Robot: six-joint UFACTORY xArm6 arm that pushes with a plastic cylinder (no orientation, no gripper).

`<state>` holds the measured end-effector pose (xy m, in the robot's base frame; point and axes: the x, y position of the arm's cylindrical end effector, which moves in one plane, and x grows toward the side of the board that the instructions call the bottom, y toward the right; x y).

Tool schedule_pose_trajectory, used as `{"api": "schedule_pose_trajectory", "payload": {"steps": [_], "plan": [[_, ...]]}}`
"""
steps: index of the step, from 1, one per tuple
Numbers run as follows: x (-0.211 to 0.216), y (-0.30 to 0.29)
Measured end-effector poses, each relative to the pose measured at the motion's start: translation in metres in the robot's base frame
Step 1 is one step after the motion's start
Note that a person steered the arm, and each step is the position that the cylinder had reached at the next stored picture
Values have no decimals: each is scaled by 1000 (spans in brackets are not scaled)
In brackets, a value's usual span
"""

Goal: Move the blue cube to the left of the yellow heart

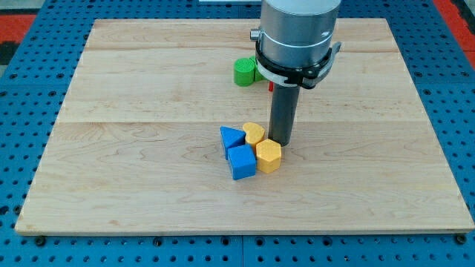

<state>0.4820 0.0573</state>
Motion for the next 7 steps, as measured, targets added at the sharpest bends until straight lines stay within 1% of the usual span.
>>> {"api": "schedule_pose_trajectory", "payload": {"steps": [3, 4, 5, 6, 7], "plan": [[1, 9], [-9, 72], [-37, 111], [-88, 117], [-79, 111]]}}
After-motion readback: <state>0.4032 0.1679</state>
